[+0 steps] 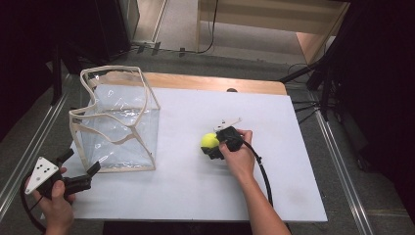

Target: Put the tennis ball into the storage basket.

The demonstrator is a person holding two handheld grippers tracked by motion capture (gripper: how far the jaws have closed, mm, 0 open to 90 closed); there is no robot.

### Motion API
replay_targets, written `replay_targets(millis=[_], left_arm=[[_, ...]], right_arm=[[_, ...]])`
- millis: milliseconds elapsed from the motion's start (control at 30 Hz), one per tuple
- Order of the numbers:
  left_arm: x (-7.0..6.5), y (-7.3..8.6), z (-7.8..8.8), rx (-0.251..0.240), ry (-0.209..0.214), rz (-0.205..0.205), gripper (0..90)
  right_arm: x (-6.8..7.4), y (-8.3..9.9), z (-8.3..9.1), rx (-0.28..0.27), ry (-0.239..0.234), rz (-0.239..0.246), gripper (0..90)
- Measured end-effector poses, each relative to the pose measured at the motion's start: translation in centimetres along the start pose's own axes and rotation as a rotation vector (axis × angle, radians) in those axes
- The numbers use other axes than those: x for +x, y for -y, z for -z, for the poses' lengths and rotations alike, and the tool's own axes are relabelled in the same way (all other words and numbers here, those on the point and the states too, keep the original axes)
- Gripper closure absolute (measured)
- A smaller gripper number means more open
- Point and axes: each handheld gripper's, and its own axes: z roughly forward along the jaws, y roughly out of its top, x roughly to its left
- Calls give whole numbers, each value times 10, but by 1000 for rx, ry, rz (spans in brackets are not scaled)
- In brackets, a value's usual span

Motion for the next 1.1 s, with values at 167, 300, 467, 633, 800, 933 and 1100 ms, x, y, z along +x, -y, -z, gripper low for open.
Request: replay_targets(millis=[167, 300, 467, 633, 800, 933, 1100], left_arm=[[0, 0, 1, 1, 1, 2, 0], [0, 0, 0, 1, 1, -1, 0], [0, 0, 0, 1, 1, 1, 0], [0, 0, 0, -1, 4, 0, 0], [0, 0, 0, 1, 3, 0, 0], [0, 0, 0, 2, 1, 2, 0], [0, 0, 1, 2, 2, 2, 0]], right_arm=[[0, 0, -1, -4, 5, -5, 124], [1, -1, -2, -5, 7, -5, 127], [1, 0, -5, -3, -4, 5, 150], [1, -1, -5, -16, -11, 0, 224], [2, -1, -5, -25, -5, 4, 230], [2, -2, -4, -23, -10, 10, 233], [5, -4, -2, -36, -20, 6, 233]])
